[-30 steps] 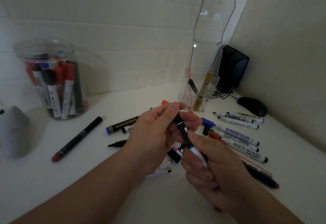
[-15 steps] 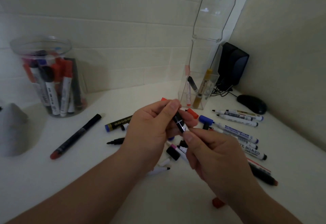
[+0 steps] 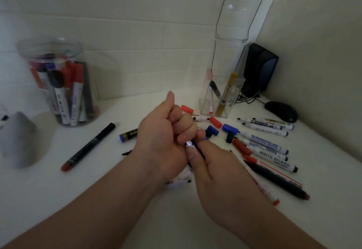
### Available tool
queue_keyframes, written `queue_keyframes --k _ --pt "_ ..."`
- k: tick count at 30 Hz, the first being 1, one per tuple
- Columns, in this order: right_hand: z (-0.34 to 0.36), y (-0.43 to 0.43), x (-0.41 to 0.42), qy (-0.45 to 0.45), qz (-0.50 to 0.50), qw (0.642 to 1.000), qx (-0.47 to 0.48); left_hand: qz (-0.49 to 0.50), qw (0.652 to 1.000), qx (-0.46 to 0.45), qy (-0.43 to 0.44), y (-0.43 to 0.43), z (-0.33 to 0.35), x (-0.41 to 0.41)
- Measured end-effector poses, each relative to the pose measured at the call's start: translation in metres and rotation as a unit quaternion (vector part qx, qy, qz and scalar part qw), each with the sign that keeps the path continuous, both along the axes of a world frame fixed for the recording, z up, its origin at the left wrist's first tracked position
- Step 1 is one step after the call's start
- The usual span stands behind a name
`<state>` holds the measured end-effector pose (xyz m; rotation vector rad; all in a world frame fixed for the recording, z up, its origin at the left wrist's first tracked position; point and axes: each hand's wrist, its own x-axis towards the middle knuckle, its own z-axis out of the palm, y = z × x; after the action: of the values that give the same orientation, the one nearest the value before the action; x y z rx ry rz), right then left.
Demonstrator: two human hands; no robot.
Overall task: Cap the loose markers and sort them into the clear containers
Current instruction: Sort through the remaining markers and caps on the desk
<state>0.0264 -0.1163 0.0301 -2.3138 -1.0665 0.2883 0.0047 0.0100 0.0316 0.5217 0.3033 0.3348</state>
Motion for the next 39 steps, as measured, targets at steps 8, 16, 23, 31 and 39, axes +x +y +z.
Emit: queue_keyframes --k 8,16,23,31,39 --pt "0.006 -0.007 0.010 0.342 -0.027 0.934 0.095 0.043 0.998 -0.010 -0.036 -0.002 0.006 -0.004" --pt "0.004 -0.010 0.016 0.339 -0.035 0.933 0.113 -0.002 0.997 0.063 -0.042 -0.005 -0.006 -0.001" --pt "0.001 -0.014 0.018 0.110 -0.018 0.992 0.055 0.007 0.994 0.111 -0.013 -0.014 -0.011 0.003" --pt "-0.004 -0.017 0.018 0.401 -0.038 0.900 0.166 -0.028 0.990 0.136 -0.020 -0.015 -0.006 0.000" --pt "-0.006 -0.014 0.032 0.384 -0.046 0.893 0.231 -0.039 0.947 0.318 0.021 -0.009 -0.016 0.000"
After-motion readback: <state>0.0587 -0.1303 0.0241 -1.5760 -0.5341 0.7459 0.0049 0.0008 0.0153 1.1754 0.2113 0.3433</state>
